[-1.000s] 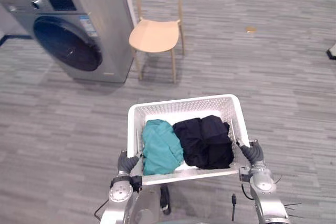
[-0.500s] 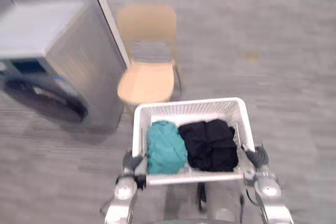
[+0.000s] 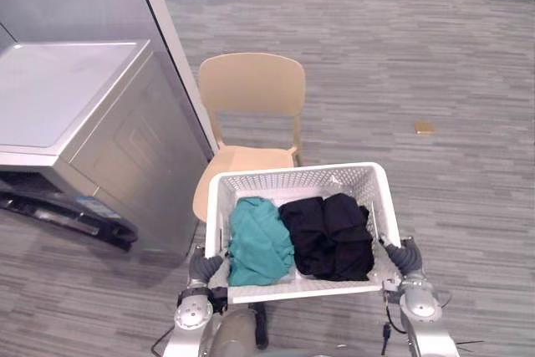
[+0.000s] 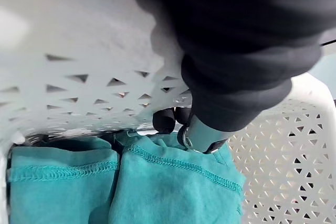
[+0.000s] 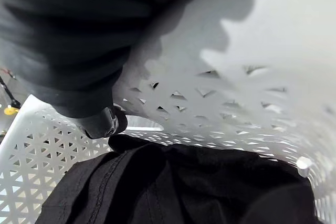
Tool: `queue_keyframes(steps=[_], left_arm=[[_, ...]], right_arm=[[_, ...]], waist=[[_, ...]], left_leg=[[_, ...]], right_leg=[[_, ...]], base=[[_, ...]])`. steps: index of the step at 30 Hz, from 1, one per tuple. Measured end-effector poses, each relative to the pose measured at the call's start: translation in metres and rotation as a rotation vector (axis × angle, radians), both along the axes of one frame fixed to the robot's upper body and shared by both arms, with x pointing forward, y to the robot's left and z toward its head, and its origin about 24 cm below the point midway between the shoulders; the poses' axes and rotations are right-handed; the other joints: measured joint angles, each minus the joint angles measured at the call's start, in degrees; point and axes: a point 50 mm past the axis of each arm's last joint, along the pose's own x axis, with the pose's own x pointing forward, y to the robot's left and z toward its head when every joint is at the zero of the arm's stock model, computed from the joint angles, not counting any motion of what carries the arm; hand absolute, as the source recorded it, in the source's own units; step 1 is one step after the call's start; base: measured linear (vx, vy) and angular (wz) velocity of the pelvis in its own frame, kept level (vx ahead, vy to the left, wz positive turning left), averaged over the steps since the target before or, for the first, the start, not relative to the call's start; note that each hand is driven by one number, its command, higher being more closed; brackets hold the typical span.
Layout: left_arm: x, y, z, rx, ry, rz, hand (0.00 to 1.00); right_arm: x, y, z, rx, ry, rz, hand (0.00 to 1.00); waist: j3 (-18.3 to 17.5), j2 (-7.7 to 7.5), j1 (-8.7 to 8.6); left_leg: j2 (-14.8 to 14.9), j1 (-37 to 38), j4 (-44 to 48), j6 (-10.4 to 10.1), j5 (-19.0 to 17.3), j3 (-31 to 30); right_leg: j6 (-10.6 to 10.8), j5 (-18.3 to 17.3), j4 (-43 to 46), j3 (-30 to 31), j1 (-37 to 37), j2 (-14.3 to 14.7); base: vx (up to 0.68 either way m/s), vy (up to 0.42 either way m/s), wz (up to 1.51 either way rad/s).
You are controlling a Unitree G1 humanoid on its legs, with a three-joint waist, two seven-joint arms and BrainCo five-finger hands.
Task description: Pick up the laundry basket with both hands and put the clothes into the washing machine.
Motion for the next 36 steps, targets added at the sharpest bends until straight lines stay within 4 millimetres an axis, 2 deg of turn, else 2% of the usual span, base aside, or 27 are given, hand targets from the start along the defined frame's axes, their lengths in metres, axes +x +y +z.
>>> queue_keyframes(steps=[1,2,3,4,5,6,7,8,10,11,13,14,17,18,19,20,21,22,24,25,26,27,28,30,32,33,36], left_arm=[[0.000,0.004,0.000,0.016,0.001,-0.002,1.00],[-0.001,0.008,0.001,0.032,0.002,0.000,1.00],[0.000,0.009,0.001,0.038,0.000,-0.001,1.00],[0.000,0.010,0.002,0.048,-0.003,0.004,1.00],[0.000,0.011,0.002,0.050,-0.003,0.006,1.00],[0.000,0.010,0.001,0.049,-0.002,0.005,1.00],[0.000,0.011,0.001,0.050,-0.002,0.004,1.00],[-0.001,0.011,0.002,0.053,-0.002,0.003,1.00],[-0.005,0.001,-0.005,0.012,0.026,0.011,1.00],[-0.007,0.001,-0.007,0.009,0.033,0.014,1.00],[-0.011,0.003,-0.009,0.010,0.045,0.023,1.00],[-0.010,0.003,-0.008,0.009,0.043,0.026,1.00],[-0.011,0.006,-0.009,0.008,0.045,0.039,1.00],[-0.011,0.006,-0.009,0.008,0.045,0.042,1.00],[-0.011,0.007,-0.008,0.010,0.043,0.046,1.00],[-0.011,0.008,-0.008,0.012,0.044,0.049,1.00],[-0.011,0.008,-0.009,0.010,0.046,0.050,1.00],[-0.012,0.006,-0.011,0.007,0.056,0.052,1.00],[-0.011,0.012,-0.014,0.038,0.071,0.038,1.00],[-0.007,0.012,-0.016,0.048,0.080,0.026,1.00],[0.002,0.009,-0.015,0.053,0.068,0.008,1.00],[0.007,0.007,-0.013,0.055,0.056,0.001,1.00],[0.017,0.002,-0.009,0.059,0.028,-0.008,1.00],[0.046,0.001,0.010,0.081,-0.069,0.003,1.00],[0.063,0.005,0.023,0.098,-0.125,0.023,1.00],[0.077,0.008,0.035,0.109,-0.171,0.037,1.00],[0.111,0.012,0.066,0.125,-0.280,0.060,1.00]], right_arm=[[0.000,0.003,-0.003,0.005,0.011,0.011,1.00],[0.000,0.007,-0.006,0.015,0.024,0.020,1.00],[0.000,0.009,-0.007,0.021,0.025,0.020,1.00],[0.001,0.013,-0.007,0.031,0.019,0.024,1.00],[0.001,0.013,-0.007,0.029,0.019,0.028,1.00],[0.001,0.013,-0.006,0.025,0.019,0.032,1.00],[0.001,0.013,-0.006,0.026,0.020,0.031,1.00],[0.001,0.013,-0.006,0.027,0.019,0.031,1.00],[-0.002,0.007,-0.007,0.001,0.035,0.031,1.00],[-0.004,0.006,-0.008,0.000,0.040,0.030,1.00],[-0.005,0.009,-0.008,0.004,0.038,0.038,1.00],[-0.004,0.010,-0.007,0.004,0.035,0.040,1.00],[-0.002,0.012,-0.007,0.006,0.031,0.051,1.00],[-0.002,0.012,-0.006,0.006,0.029,0.053,1.00],[0.000,0.013,-0.006,0.006,0.026,0.058,1.00],[0.000,0.013,-0.007,0.006,0.031,0.058,1.00],[0.000,0.013,-0.008,0.005,0.035,0.057,1.00],[0.001,0.013,-0.013,0.005,0.059,0.061,1.00],[0.001,0.015,-0.020,0.008,0.092,0.078,1.00],[0.001,0.015,-0.023,0.006,0.105,0.081,1.00],[0.006,0.013,-0.023,-0.005,0.107,0.083,1.00],[0.011,0.011,-0.022,-0.019,0.105,0.087,1.00],[0.022,0.007,-0.020,-0.045,0.101,0.098,1.00],[0.055,0.009,-0.001,-0.081,0.024,0.105,1.00],[0.076,0.015,0.016,-0.096,-0.042,0.109,1.00],[0.092,0.019,0.032,-0.108,-0.106,0.111,1.00],[0.123,0.026,0.071,-0.136,-0.236,0.092,1.00]], waist=[[0.0,0.10,-0.08],[-0.1,0.11,-0.08],[-0.1,0.04,-0.04],[-0.2,-0.14,-0.08],[-0.4,-0.46,-0.09],[-0.7,-0.81,-0.12],[-0.9,-1.24,-0.09],[-1.1,-2.39,-0.02],[-1.4,0.77,-0.15],[-1.5,1.15,-0.05],[-1.5,1.25,0.69],[-1.5,1.25,1.25],[-1.4,1.04,1.99],[-1.4,0.99,2.20],[-1.3,0.90,2.28],[-1.7,1.48,2.08],[-1.9,1.92,1.95],[-2.5,2.52,1.82],[-2.9,1.56,1.65],[-2.5,1.41,1.55],[-0.4,1.74,1.36],[0.8,2.10,1.39],[1.5,2.62,1.44],[6.7,2.99,1.47],[7.4,2.49,1.63],[8.9,2.11,1.68],[13.2,1.64,1.73]], left_leg=[[-0.5,3.1,-2.2,0.0,0.0,0.4],[-0.6,6.2,-4.5,0.1,0.0,0.5],[-0.6,7.2,-5.3,0.1,0.0,0.4],[-0.7,8.6,-6.5,0.4,-0.2,0.3],[-1.0,9.4,-7.4,0.4,-0.3,0.2],[-1.4,9.5,-7.6,0.4,-0.2,0.1],[-1.9,9.4,-7.4,0.3,-0.3,0.0],[-3.0,9.3,-7.2,0.0,-0.5,-0.3],[-1.1,9.3,-6.2,-1.7,-1.8,-2.7],[-0.5,9.3,-5.8,-2.1,-2.0,-3.0],[1.1,9.1,-3.8,-3.6,-2.9,-3.2],[1.5,8.3,-2.3,-3.6,-2.9,-3.0],[2.3,4.4,4.9,-5.0,-2.5,-2.8],[2.8,4.3,5.2,-4.4,-3.1,-2.1],[4.6,4.1,3.8,-4.2,-3.2,-1.6],[6.8,4.2,0.4,-4.7,-2.5,-2.2],[7.6,4.5,-2.0,-5.8,-1.5,-3.0],[6.9,5.7,-5.4,-7.2,-1.2,-3.9],[4.7,6.1,-8.3,-6.3,0.2,-3.4],[3.1,6.2,-9.6,-5.6,1.6,-3.5],[1.7,6.1,-9.9,-5.2,2.6,-3.8],[1.2,5.6,-9.8,-4.9,2.8,-3.7],[0.1,2.7,-9.7,-4.5,3.6,-3.6],[-0.9,-2.1,-9.5,-4.1,4.3,-2.1],[-0.7,-8.7,-7.0,-4.1,4.2,-1.0],[0.1,-13.2,-4.8,-4.0,4.1,0.1],[2.6,-20.4,0.9,-3.5,3.6,1.4]], right_leg=[[-1.1,-1.6,7.0,-0.8,-3.5,-0.7],[-2.5,-2.6,8.8,-2.0,-6.1,-0.2],[-2.7,-3.0,8.4,-2.3,-7.1,0.5],[-3.1,-4.2,6.9,-2.3,-9.3,2.6],[-4.4,-5.1,2.9,-2.4,-11.2,4.6],[-5.5,-4.7,-4.7,-2.4,-11.8,6.6],[-7.3,-2.7,-9.6,-2.3,-11.5,7.2],[-9.9,1.9,-14.9,-2.0,-11.2,7.3],[-10.0,2.6,-20.4,-4.4,-7.3,9.2],[-10.2,3.0,-21.9,-5.0,-6.3,9.7],[-10.3,3.0,-24.2,-6.0,-4.2,10.9],[-10.6,3.2,-25.1,-6.2,-3.8,11.2],[-10.6,4.9,-29.2,-6.6,-1.3,10.8],[-10.5,5.1,-29.6,-6.5,-1.1,10.7],[-10.3,5.3,-29.8,-6.4,-0.9,10.6],[-9.7,5.4,-29.9,-6.4,-1.0,10.7],[-9.2,5.5,-30.1,-6.3,-1.0,10.9],[-8.1,6.1,-30.9,-5.1,-0.9,10.7],[-6.8,8.0,-34.0,-5.0,-0.7,9.5],[-6.0,8.9,-35.0,-5.2,-0.9,8.3],[-5.5,9.1,-34.7,-5.4,-1.2,6.9],[-5.4,9.1,-33.8,-5.3,-2.0,6.3],[-5.1,8.9,-31.3,-5.1,-6.1,5.0],[-4.5,8.4,-26.1,-4.0,-13.5,3.2],[-4.7,8.2,-22.7,-3.0,-20.9,2.7],[-5.0,8.4,-21.2,-2.3,-25.3,2.8],[-5.8,9.0,-18.0,-1.7,-31.7,3.5]], base=[[0.28,0.132,-0.09],[0.26,0.108,-0.07],[0.22,0.050,-0.01],[0.19,-0.005,0.09],[0.21,-0.039,0.16],[0.16,-0.056,0.17],[0.13,-0.055,0.15],[0.18,-0.079,0.17],[0.21,-0.066,0.26],[0.14,-0.040,0.24],[0.09,-0.064,0.14],[0.06,-0.046,0.07],[0.04,0.003,0.06],[0.03,0.064,-0.02],[0.03,0.124,-0.06],[0.03,0.136,-0.01],[0.04,0.199,-0.11],[0.05,0.207,-0.15],[0.05,0.176,-0.04],[0.02,0.154,0.19],[-0.03,0.200,0.18],[-0.09,0.159,0.13],[-0.14,0.144,0.08],[-0.22,0.107,0.04],[-0.22,0.031,-0.06],[-0.18,-0.002,-0.10],[-0.16,-0.042,-0.12]])
